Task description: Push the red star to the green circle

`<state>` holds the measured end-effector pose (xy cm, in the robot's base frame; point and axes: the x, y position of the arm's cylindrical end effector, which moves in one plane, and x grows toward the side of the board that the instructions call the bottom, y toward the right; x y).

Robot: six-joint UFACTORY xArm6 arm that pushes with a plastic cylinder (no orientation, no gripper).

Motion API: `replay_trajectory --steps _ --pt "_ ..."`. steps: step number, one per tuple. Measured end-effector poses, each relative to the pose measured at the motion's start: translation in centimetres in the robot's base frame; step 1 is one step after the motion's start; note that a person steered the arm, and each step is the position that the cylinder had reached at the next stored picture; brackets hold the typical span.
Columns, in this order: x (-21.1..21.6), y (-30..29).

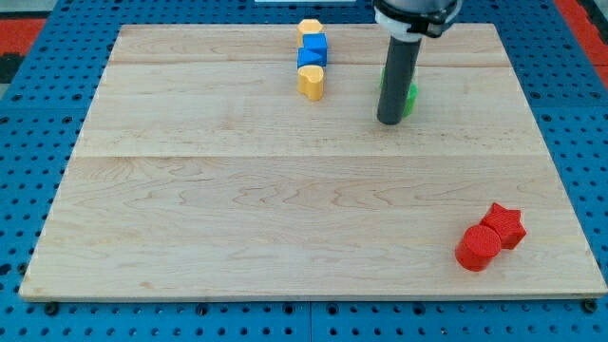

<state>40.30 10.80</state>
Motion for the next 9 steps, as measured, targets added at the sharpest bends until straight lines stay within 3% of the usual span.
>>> replay_trajectory --steps 2,4,6,9 --pt "10.0 14.3" --pt "20.1 11.6" --pt "12.1 9.4" --pt "1.9 1.3"
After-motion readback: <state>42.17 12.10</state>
